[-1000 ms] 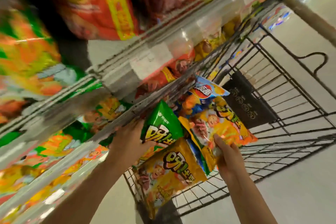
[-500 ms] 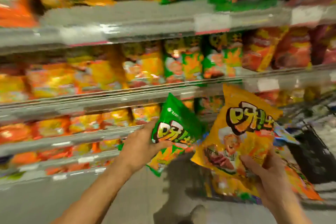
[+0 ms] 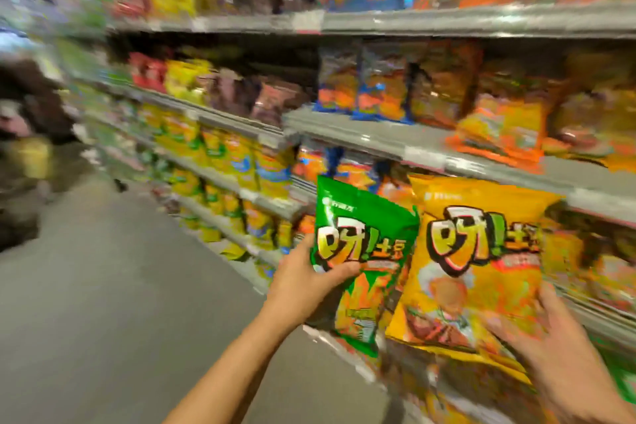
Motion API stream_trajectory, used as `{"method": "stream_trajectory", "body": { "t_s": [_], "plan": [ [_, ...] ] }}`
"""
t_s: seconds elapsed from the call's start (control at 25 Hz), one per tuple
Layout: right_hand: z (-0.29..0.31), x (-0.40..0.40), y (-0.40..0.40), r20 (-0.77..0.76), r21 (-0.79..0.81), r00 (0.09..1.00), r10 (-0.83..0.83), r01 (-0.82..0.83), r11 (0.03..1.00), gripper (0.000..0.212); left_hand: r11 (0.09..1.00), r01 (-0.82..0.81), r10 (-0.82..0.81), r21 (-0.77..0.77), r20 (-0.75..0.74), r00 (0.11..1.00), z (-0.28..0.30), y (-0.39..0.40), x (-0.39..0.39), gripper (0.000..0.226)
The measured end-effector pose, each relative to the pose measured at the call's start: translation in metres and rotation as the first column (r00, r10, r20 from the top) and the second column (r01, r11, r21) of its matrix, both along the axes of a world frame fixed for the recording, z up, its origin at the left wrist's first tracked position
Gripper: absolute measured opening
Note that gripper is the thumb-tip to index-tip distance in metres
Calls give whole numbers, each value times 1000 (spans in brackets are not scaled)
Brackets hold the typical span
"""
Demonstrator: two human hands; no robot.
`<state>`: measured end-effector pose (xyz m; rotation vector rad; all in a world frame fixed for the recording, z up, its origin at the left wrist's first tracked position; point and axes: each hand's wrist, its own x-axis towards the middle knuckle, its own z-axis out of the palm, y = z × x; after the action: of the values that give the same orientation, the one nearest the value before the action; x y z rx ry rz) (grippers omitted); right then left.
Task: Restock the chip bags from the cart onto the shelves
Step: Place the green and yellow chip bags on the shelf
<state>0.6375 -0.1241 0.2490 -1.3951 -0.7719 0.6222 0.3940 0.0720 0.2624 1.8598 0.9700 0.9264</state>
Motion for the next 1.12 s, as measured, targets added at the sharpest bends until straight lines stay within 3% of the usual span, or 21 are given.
{"method": "stream_trajectory", "body": {
  "t_s": [0.12, 0.32, 0.6, 0.84, 1.12],
  "plan": [
    [18, -17, 57, 42, 60, 988, 149, -151, 987, 65, 991, -123, 127, -51, 94, 987, 16, 12, -45, 48],
    [41, -15, 115, 217, 82, 942, 255, -278, 957, 65, 963, -259, 268, -73, 173, 948, 29, 21, -64, 45],
    [56, 50, 134, 224, 90, 920, 322, -349, 933, 80, 962, -253, 268, -99, 183, 946, 36, 28, -6, 39],
    [70, 93, 135, 127, 99, 912, 389, -402, 910, 70, 964, -245, 262, -105, 197, 945, 38, 35, 51, 35],
    [70, 120, 136, 143, 104, 900, 411, -427, 898, 67, 960, -248, 270, -128, 191, 944, 38, 44, 80, 39]
  ]
}}
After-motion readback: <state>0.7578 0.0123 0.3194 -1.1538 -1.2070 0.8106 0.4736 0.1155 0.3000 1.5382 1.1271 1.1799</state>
